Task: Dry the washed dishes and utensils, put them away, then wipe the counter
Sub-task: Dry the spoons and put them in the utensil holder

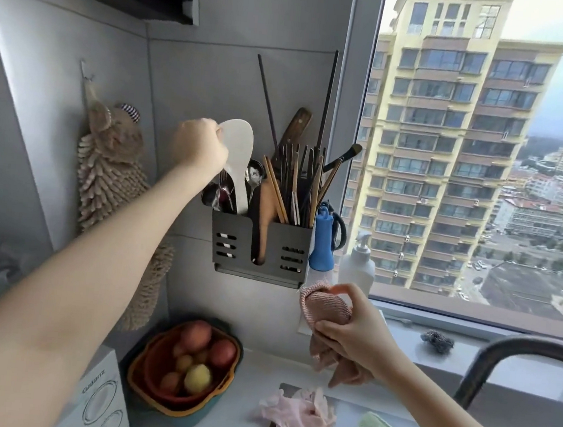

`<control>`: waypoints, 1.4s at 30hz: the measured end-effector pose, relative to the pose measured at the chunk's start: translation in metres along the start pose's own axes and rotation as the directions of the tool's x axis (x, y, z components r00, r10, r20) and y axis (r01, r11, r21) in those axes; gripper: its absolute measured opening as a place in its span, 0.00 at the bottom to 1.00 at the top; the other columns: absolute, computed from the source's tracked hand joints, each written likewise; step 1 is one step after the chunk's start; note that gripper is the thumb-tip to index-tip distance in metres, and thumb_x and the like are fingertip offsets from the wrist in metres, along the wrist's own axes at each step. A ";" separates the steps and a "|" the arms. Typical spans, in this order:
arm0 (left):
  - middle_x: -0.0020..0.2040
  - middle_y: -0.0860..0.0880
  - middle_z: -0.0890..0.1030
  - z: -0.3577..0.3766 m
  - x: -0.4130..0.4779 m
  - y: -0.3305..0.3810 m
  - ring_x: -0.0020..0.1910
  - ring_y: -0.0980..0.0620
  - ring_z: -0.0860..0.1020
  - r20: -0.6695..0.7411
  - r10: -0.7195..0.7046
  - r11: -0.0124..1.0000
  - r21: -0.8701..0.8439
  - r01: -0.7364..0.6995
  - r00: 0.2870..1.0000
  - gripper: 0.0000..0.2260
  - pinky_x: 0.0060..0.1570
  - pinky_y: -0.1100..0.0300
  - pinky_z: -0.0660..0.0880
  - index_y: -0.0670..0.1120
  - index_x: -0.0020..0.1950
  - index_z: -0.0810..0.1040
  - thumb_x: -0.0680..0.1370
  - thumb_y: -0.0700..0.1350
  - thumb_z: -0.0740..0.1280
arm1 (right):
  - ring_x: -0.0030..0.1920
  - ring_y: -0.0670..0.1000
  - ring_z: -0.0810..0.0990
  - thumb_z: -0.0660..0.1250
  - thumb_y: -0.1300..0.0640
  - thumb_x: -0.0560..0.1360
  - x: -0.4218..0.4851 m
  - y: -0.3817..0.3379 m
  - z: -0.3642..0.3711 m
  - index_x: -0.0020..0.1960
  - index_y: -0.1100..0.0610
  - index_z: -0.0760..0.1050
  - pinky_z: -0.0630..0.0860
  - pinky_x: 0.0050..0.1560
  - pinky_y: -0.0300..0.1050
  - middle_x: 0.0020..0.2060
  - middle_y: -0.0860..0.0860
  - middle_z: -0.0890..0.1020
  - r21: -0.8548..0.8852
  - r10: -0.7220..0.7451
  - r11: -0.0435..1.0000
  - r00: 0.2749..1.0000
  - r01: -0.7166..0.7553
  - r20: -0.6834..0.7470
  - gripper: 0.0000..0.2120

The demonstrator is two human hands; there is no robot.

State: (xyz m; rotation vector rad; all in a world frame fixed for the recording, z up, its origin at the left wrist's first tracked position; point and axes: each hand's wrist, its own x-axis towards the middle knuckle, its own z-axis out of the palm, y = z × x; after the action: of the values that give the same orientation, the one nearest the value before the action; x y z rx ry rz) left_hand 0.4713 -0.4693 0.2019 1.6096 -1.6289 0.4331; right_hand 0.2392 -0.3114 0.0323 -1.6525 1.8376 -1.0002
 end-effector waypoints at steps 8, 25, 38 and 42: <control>0.56 0.40 0.80 0.010 0.011 0.021 0.57 0.40 0.77 0.336 0.035 0.933 0.327 -0.152 0.941 0.09 0.53 0.54 0.73 0.39 0.54 0.78 0.75 0.37 0.62 | 0.43 0.53 0.82 0.74 0.56 0.68 -0.015 0.007 -0.008 0.56 0.45 0.69 0.80 0.46 0.51 0.44 0.50 0.81 -0.052 0.002 0.999 0.999 -0.004 -0.043 0.22; 0.76 0.38 0.56 0.014 -0.045 0.019 0.74 0.34 0.54 0.314 0.154 0.763 0.565 -0.315 0.937 0.36 0.67 0.29 0.47 0.46 0.78 0.50 0.77 0.62 0.57 | 0.49 0.50 0.79 0.74 0.57 0.69 -0.080 0.023 -0.028 0.59 0.51 0.70 0.77 0.50 0.44 0.49 0.50 0.79 0.021 0.046 0.999 0.992 -0.044 -0.116 0.21; 0.49 0.38 0.79 -0.028 -0.261 0.167 0.48 0.36 0.78 -0.090 0.719 0.602 -0.416 -0.682 0.689 0.15 0.50 0.45 0.75 0.40 0.56 0.81 0.72 0.45 0.66 | 0.44 0.42 0.82 0.73 0.53 0.72 -0.189 0.111 -0.141 0.59 0.44 0.68 0.78 0.45 0.35 0.45 0.45 0.82 0.137 0.075 0.989 0.986 -0.055 -0.147 0.20; 0.48 0.42 0.81 -0.036 -0.313 0.245 0.46 0.41 0.79 -0.047 0.775 0.472 -0.621 -0.626 0.630 0.14 0.47 0.54 0.74 0.41 0.55 0.82 0.73 0.45 0.66 | 0.43 0.44 0.83 0.74 0.50 0.71 -0.236 0.157 -0.186 0.64 0.42 0.63 0.79 0.45 0.37 0.47 0.46 0.81 0.079 0.175 0.984 0.963 -0.162 -0.204 0.27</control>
State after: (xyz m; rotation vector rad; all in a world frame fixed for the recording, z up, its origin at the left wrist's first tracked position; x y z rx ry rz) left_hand 0.2128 -0.1973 0.0670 0.4434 -2.3162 0.0867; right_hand 0.0377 -0.0405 -0.0019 -1.3713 2.0222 -1.1814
